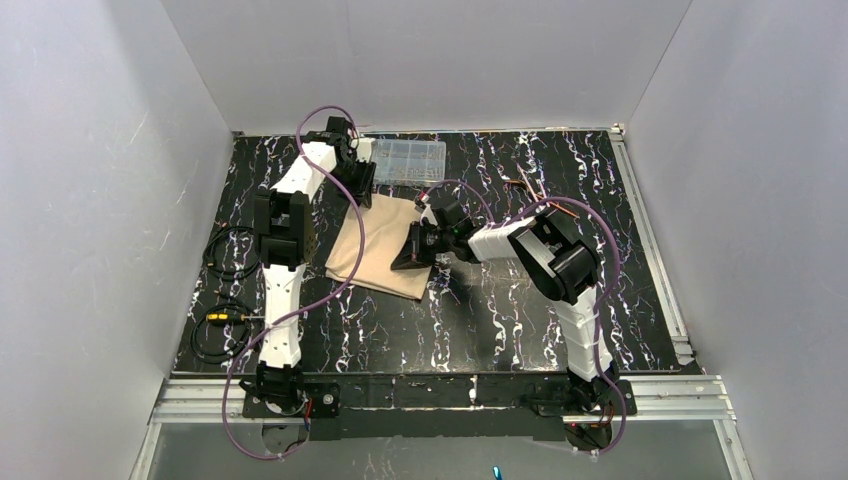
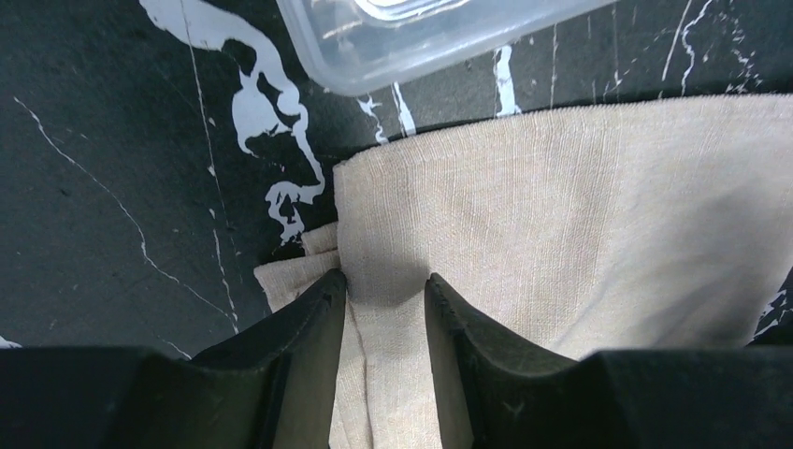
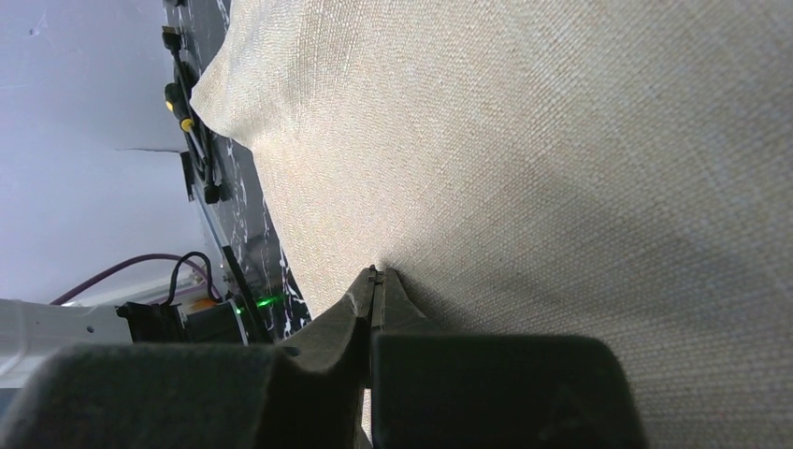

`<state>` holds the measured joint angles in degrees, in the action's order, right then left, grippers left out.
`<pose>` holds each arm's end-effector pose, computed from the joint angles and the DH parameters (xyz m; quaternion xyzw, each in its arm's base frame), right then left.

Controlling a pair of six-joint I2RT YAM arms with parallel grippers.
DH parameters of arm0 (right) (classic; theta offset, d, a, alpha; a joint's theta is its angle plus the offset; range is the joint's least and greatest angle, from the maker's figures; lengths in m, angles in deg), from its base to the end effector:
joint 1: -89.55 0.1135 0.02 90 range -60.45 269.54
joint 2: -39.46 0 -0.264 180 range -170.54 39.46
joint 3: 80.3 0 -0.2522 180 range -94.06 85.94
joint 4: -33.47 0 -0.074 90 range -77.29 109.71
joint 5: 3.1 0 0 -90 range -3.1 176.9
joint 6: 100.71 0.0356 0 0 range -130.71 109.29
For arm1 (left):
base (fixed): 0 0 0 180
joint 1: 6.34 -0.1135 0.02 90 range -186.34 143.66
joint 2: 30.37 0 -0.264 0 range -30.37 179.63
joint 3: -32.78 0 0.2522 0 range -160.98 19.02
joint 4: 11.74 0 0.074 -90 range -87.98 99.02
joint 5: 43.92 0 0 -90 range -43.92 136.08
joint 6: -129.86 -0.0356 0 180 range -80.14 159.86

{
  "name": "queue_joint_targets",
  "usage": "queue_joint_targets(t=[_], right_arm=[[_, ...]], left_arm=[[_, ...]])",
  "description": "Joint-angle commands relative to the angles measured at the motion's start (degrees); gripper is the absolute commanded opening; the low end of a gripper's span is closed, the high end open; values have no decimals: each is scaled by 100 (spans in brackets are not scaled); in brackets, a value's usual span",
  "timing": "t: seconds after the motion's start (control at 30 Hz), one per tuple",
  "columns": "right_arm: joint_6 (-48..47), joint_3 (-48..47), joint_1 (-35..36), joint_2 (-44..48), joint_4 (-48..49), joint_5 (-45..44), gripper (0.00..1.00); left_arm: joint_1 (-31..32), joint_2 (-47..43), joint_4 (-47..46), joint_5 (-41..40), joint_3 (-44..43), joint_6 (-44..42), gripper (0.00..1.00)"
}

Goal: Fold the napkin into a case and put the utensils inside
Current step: Pick up the top corner of the square folded napkin from the center of the board.

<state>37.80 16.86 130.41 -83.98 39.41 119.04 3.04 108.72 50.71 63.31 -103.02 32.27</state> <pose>0.3224 0.3039 0.1104 -0.0715 0.8577 0.4881 0.1449 0.5071 -0.0944 0.1734 0.1738 0.9514 -0.1497 0.2054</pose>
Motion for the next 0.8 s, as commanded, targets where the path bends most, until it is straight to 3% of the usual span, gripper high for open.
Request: queue_joint_targets(t=[0.0,0.3,0.43,0.77], right_arm=[[-10,243,55,-250,-201,42,6],[72,350,54,-295,-26,133,4],[86,343,54,-308,1,148,4],[162,351,46,-369,119,225,4]], left_arm=[[2,43,10,149,-240,136,34],[2,-229,-311,127,87,160,23],[2,-470,-553,91,331,188,13],[2,-814,-809,114,560,160,7]])
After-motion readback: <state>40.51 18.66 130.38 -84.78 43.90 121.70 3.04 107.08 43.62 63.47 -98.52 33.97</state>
